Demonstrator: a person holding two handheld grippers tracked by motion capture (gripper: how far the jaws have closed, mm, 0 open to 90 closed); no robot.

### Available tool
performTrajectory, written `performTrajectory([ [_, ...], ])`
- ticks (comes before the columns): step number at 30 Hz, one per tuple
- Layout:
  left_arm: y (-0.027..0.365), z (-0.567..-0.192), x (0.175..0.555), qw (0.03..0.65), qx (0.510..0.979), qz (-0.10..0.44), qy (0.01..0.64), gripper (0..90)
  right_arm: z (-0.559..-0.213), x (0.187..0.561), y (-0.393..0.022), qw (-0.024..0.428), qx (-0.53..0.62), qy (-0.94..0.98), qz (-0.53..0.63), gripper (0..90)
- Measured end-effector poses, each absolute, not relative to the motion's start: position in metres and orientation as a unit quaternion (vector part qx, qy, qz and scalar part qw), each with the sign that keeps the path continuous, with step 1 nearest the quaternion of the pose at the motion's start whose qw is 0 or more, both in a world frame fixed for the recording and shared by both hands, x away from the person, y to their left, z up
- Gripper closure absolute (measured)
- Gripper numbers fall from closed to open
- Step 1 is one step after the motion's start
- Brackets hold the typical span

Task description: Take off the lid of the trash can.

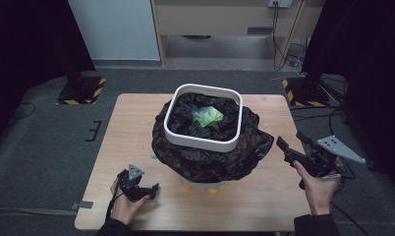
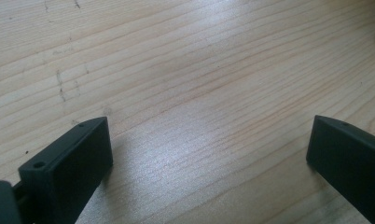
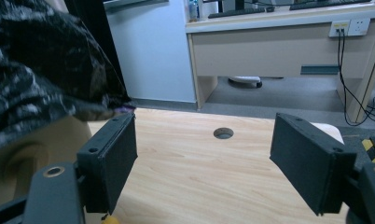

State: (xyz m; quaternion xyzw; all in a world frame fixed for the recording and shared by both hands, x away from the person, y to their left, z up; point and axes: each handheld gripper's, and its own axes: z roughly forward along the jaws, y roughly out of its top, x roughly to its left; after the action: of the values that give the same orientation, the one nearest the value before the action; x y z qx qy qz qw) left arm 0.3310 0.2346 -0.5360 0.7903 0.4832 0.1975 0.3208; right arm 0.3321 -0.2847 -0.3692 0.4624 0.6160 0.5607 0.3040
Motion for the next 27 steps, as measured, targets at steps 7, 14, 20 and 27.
performTrajectory([
  [7,0.234,-0.536,0.331,0.321,0.790,0.198,0.484,0.0,-0.352,0.338,-0.280,0.314,0.456,0.613,0.564,22.5],
  [14,0.234,-0.536,0.331,0.321,0.790,0.198,0.484,0.0,-0.336,0.343,-0.272,0.319,0.447,0.615,0.566,22.3],
  [20,0.234,-0.536,0.331,0.321,0.790,0.198,0.484,0.0,-0.325,0.346,-0.265,0.321,0.439,0.619,0.566,22.2],
  [27,0.234,-0.536,0.331,0.321,0.790,0.198,0.484,0.0,-0.311,0.348,-0.257,0.323,0.428,0.624,0.568,22.1],
])
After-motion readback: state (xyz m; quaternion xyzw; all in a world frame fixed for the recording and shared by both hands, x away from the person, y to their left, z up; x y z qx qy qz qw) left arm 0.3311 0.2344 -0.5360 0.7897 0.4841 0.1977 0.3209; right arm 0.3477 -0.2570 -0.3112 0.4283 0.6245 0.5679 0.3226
